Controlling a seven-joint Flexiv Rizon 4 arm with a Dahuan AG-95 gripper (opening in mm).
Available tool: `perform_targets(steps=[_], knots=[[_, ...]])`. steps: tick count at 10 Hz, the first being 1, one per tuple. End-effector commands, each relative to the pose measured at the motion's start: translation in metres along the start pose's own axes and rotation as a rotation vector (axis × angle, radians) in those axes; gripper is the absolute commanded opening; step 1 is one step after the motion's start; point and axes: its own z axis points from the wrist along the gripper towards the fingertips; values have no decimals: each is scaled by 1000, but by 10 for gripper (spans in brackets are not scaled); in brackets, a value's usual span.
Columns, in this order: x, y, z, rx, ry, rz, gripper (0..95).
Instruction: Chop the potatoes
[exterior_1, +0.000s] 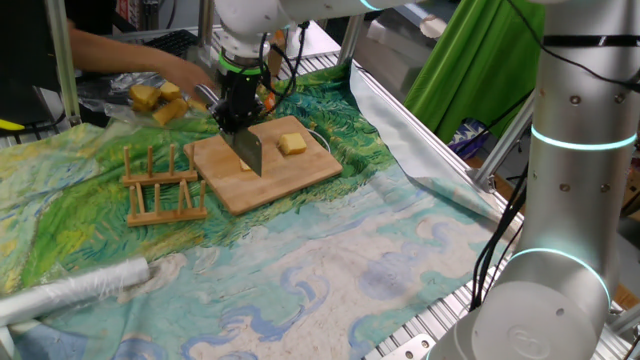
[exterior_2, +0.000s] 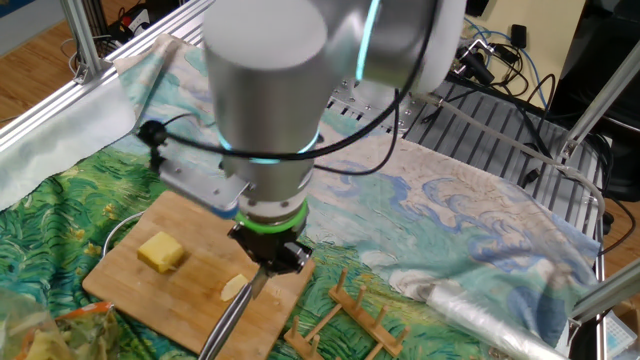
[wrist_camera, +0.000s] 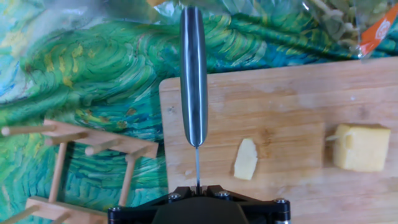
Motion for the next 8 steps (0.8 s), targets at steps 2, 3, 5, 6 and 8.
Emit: perform_targets(steps=[2, 3, 5, 6, 8], knots=[[-9, 2, -7, 1, -111, -152, 0], [-9, 2, -7, -8, -121, -167, 0], [-10, 2, -8, 3, -182, -200, 0], [-9, 4, -9, 7, -203, -200, 0], [-9, 5, -10, 12, -259, -198, 0]])
